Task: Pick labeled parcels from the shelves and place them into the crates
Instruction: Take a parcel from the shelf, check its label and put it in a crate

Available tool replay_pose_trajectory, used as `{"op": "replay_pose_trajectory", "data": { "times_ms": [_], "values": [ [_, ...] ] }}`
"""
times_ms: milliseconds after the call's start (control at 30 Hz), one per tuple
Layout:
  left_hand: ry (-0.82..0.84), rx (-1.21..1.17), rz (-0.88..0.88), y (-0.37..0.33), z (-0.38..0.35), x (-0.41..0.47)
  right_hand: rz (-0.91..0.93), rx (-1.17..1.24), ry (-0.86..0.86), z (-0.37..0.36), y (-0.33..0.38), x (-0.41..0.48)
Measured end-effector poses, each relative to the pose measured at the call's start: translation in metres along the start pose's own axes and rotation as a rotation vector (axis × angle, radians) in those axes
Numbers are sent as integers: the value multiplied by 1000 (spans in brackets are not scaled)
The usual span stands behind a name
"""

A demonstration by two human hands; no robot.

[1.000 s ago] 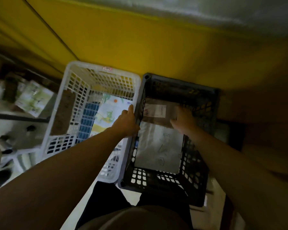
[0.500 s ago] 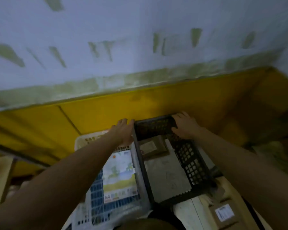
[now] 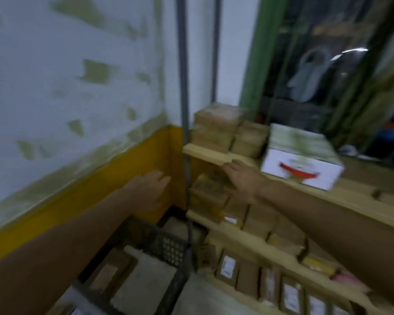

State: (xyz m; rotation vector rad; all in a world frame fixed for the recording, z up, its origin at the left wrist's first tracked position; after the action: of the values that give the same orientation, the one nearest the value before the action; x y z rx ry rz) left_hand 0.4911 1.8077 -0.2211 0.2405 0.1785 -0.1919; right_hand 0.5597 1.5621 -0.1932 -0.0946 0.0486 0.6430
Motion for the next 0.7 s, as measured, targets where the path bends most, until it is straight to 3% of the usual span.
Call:
{"op": "replay_pose_trajectory", "data": {
  "times_ms": [167,333,700],
  "values": [
    [-223,135,-330,-140,103,18,-157,-50,-82,29,-90,-154],
    [-374,154,-592,-294,170,-3,-384,-105,10,23,-167,-310],
    [-298,12,-997,-641,252,-29,-944,-4,61,22,-277,-692]
  ]
}}
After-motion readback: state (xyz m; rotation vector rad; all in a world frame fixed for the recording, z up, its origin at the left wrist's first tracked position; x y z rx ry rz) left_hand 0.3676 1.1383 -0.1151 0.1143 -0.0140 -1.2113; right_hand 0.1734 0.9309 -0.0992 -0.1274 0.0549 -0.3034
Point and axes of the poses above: each hand's wrist, its own x-axis towards the middle knuckle, its own z-axis out of the back of the hand, y = z × x, the point moved 6 cm from there along x, towards the middle knuckle, and after that the axes turned 1 degree about z, right-handed, at the moved point
